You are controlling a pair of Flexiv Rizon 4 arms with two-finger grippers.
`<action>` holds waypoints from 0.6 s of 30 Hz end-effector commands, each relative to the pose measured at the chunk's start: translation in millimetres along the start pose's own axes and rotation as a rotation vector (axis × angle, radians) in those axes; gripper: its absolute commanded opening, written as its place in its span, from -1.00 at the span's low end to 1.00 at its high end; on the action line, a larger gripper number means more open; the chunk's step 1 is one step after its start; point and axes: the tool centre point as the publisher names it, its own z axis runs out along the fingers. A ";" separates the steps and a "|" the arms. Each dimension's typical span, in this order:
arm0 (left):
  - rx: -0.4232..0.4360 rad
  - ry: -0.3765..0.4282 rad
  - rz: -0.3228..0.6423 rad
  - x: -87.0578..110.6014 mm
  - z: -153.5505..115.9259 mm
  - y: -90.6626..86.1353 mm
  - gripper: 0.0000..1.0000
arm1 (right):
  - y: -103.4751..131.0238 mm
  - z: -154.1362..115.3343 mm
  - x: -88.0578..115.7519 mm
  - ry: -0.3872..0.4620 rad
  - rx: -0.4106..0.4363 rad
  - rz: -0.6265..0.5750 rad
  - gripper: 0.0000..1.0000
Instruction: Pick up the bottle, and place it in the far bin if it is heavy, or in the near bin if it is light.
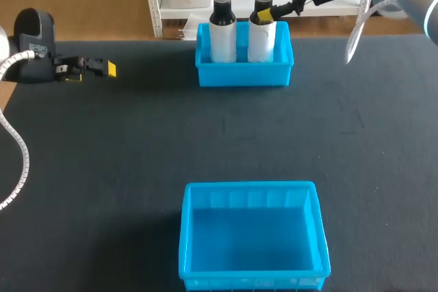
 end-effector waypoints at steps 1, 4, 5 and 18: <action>0.000 0.000 0.000 0.0 0.0 0.0 1.00 | 0.0 -22.3 1.9 0.007 -0.224 0.007 1.00; 0.000 0.000 0.000 0.0 0.0 0.0 1.00 | 3.8 -38.3 5.5 0.018 -0.195 0.012 1.00; 0.000 0.000 0.000 0.0 0.0 0.0 1.00 | 5.1 -44.3 6.6 0.020 -0.185 0.013 1.00; 0.000 0.000 0.000 0.0 0.0 0.0 1.00 | 26.3 -106.8 16.5 0.030 -0.078 0.033 1.00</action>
